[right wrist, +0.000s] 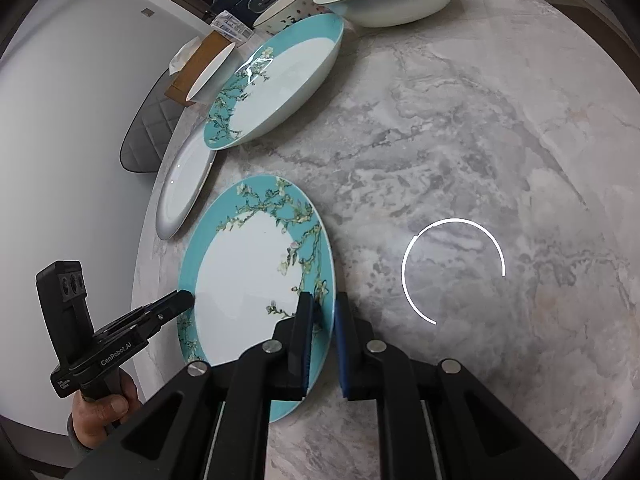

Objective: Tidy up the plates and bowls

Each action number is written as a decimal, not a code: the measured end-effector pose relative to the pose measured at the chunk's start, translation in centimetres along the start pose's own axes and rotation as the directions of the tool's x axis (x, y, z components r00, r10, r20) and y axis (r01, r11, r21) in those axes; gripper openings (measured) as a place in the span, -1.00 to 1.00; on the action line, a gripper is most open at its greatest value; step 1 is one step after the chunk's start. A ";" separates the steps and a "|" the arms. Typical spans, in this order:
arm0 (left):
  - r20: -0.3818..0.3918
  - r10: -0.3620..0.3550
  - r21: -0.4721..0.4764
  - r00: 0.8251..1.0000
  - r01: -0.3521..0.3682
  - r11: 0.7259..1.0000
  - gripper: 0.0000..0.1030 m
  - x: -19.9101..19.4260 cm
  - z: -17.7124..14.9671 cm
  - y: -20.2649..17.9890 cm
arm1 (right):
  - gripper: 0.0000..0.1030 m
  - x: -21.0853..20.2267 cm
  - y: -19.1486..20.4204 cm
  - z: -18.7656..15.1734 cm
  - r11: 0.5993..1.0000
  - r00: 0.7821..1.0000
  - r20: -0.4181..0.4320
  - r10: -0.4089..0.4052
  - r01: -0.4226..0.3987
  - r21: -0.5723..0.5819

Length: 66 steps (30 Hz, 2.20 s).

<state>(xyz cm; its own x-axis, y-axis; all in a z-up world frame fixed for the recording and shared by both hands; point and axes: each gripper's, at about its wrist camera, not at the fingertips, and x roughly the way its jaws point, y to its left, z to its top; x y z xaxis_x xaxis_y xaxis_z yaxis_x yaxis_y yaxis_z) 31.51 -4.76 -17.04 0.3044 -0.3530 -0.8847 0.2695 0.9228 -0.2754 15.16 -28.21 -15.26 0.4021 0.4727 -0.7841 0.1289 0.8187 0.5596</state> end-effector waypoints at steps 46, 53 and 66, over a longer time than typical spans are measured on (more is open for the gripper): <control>0.279 0.033 -0.239 0.960 0.036 0.970 0.79 -11.6 3.4 13.9 | 1.00 -2.3 10.0 3.0 0.964 0.955 0.141 0.261 -0.249 -0.098; 0.178 0.058 -0.216 0.982 -0.019 0.976 0.79 -8.3 7.4 17.6 | 0.99 5.6 13.6 7.3 0.976 0.976 0.016 0.215 -0.214 -0.046; 0.102 -0.051 -0.223 0.994 0.072 0.972 0.79 -3.3 11.7 19.8 | 0.75 11.7 13.2 10.7 0.985 0.985 -0.038 0.168 -0.166 0.057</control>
<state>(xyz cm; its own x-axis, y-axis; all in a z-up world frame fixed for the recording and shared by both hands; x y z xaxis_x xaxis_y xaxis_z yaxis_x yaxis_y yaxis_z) 46.54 12.85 -15.21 0.3817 -0.4130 -0.8269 0.0798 0.9060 -0.4157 31.28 -15.36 -14.22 0.3835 0.6156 -0.6884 0.1116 0.7091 0.6962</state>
